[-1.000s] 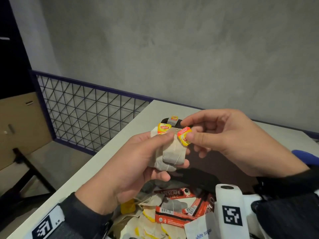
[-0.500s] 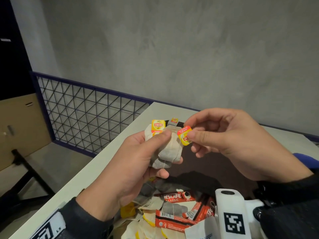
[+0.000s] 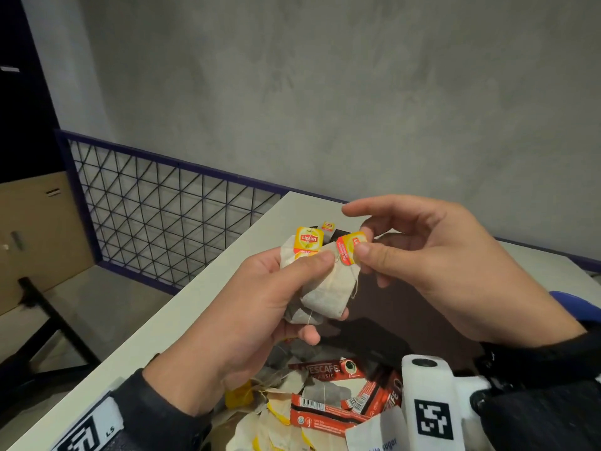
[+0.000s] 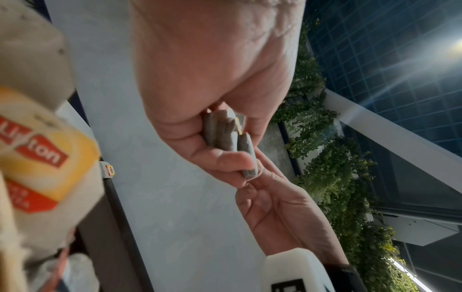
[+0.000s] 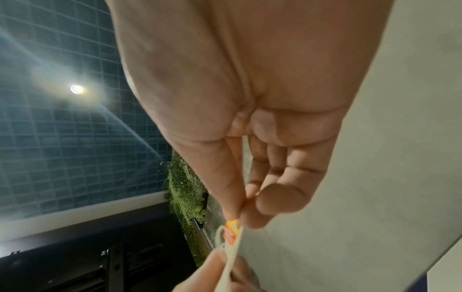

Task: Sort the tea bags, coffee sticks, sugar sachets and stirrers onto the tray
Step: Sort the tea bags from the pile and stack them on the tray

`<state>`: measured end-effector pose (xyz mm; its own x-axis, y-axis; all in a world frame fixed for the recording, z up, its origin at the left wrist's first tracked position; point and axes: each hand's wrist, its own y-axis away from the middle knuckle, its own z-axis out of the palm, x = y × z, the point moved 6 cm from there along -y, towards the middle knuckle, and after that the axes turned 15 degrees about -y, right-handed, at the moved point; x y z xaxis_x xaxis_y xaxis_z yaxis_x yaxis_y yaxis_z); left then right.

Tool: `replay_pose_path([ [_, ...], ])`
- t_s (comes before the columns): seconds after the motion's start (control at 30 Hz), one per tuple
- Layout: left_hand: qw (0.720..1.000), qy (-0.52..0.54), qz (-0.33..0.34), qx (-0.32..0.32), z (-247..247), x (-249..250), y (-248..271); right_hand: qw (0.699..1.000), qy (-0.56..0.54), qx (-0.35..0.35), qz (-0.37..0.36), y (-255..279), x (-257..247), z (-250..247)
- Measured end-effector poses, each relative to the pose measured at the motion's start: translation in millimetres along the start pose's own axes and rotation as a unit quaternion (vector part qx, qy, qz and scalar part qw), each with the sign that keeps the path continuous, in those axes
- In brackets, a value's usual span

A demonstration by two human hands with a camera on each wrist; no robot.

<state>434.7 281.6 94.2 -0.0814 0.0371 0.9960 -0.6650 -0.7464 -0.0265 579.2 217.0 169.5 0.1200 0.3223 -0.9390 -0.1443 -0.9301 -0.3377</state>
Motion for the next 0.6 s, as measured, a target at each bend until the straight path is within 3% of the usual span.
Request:
replay_pose_path([
  [0.3,1.0,0.022,0.016,0.0,-1.1,4.4,0.6,0.998,-0.038,0.034,0.022,-2.3,4.2,-2.9],
  [0.6,1.0,-0.006,0.022,-0.018,0.8,2.1,1.6,1.0,-0.012,-0.001,0.003,1.7,-3.9,5.1],
])
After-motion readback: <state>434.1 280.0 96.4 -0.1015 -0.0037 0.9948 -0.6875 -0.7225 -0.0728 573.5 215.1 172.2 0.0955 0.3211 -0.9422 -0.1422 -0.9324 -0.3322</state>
